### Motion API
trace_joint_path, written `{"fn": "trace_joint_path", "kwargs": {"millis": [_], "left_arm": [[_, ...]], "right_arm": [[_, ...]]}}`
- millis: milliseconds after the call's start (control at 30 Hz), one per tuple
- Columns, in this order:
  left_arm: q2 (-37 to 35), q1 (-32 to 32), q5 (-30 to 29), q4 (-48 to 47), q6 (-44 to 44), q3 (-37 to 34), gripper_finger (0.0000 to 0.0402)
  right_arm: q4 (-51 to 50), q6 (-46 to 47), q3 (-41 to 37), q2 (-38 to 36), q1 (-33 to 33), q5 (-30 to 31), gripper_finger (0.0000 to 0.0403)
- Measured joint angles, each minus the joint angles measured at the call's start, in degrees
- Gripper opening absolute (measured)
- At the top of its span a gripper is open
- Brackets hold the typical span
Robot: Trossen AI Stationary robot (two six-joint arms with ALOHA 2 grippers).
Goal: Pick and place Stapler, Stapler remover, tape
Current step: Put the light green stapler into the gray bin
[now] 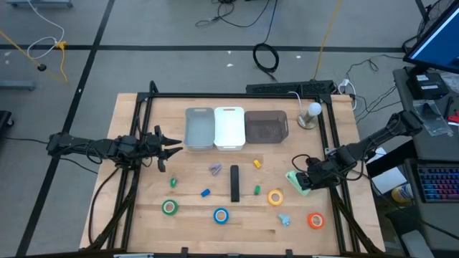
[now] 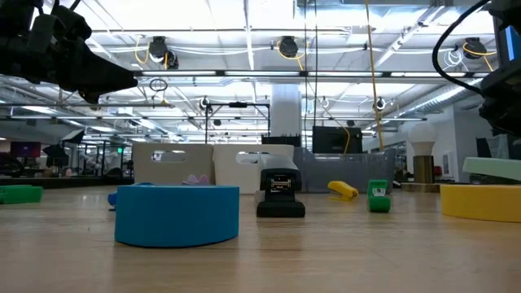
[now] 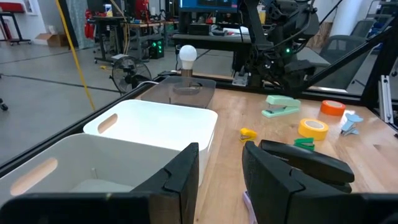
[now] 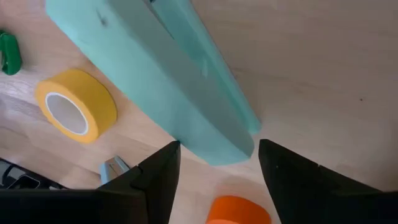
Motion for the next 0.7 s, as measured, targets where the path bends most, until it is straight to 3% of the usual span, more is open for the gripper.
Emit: {"fn": "trace_joint_path", "kwargs": {"millis": [133, 467, 700], "left_arm": [[0.0, 0.0, 0.0, 0.0, 0.0, -0.01, 0.0122], [0.0, -0.02, 0.0, 0.0, -0.05, 0.0, 0.0122], [0.0, 0.0, 0.0, 0.0, -0.13, -0.01, 0.0122]], "right_arm": [[-0.17, -0.81, 0.01, -0.02, 0.02, 0.7, 0.021], [-0.24, -5.95, 0.03, -0.02, 0.02, 8.97, 0.021], [-0.29, -8.67, 0.03, 0.0, 0.0, 9.14, 0.021]]}}
